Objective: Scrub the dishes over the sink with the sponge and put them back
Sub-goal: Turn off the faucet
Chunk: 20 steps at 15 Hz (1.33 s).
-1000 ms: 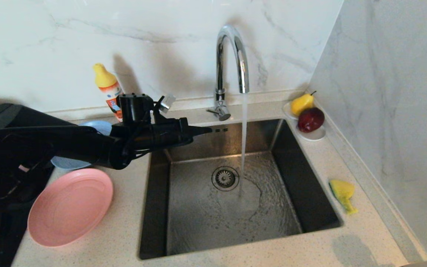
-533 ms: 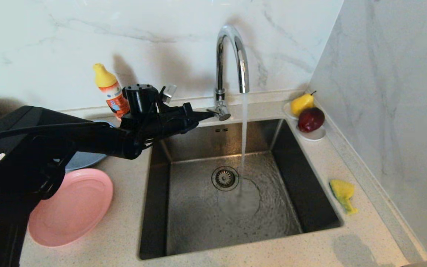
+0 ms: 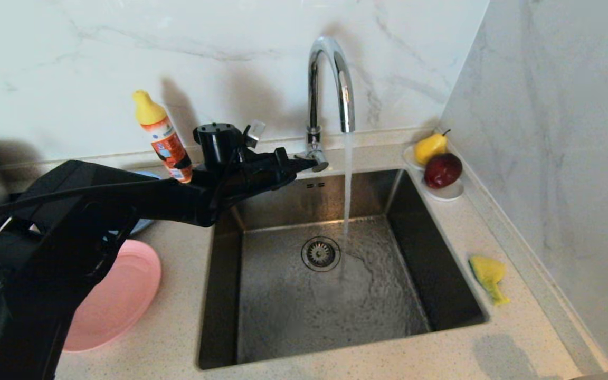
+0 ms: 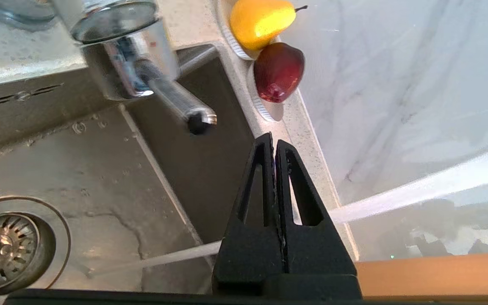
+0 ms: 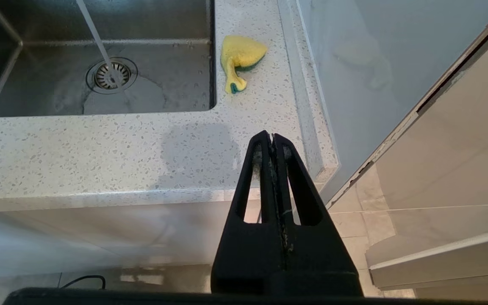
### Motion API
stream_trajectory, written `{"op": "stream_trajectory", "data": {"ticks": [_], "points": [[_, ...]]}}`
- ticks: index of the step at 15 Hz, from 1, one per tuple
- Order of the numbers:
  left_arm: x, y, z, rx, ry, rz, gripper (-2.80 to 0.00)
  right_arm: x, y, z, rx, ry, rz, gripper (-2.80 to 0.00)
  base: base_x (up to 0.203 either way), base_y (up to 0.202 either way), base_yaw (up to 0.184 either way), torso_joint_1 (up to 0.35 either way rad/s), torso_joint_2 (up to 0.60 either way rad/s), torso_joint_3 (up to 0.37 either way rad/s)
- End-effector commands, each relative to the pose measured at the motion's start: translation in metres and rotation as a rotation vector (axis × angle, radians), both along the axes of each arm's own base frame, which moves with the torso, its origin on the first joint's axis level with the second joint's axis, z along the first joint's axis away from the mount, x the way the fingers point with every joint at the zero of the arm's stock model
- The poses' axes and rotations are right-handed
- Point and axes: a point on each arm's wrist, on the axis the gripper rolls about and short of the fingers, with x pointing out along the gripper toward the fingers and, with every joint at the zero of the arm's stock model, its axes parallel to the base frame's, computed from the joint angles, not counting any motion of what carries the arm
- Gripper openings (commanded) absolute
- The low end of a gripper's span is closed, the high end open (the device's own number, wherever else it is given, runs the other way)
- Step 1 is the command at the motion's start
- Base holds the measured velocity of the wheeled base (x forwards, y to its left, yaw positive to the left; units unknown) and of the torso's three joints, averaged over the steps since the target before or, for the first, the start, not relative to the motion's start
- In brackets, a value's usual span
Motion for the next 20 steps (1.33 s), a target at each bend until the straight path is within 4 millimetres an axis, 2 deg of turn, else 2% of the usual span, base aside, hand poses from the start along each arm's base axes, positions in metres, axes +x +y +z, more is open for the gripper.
{"op": "stream_trajectory", "data": {"ticks": [1,6,11,20], "points": [[0.004,-0.002,-0.003,-0.008,0.000,0.018,-2.80,0.000,0.000,0.000,0.000,-0.002,0.000,-2.80,0.000,0.000,0.000,0.000,0.00,0.000],[0.015,-0.004,-0.010,-0.022,0.006,0.061,-2.80,0.000,0.000,0.000,0.000,-0.002,0.000,-2.80,0.000,0.000,0.000,0.000,0.00,0.000],[0.023,-0.002,-0.004,-0.060,0.006,0.092,-2.80,0.000,0.000,0.000,0.000,-0.002,0.000,-2.80,0.000,0.000,0.000,0.000,0.00,0.000],[0.031,0.016,-0.001,-0.074,-0.007,0.144,-2.80,0.000,0.000,0.000,0.000,-0.002,0.000,-2.80,0.000,0.000,0.000,0.000,0.00,0.000]]}}
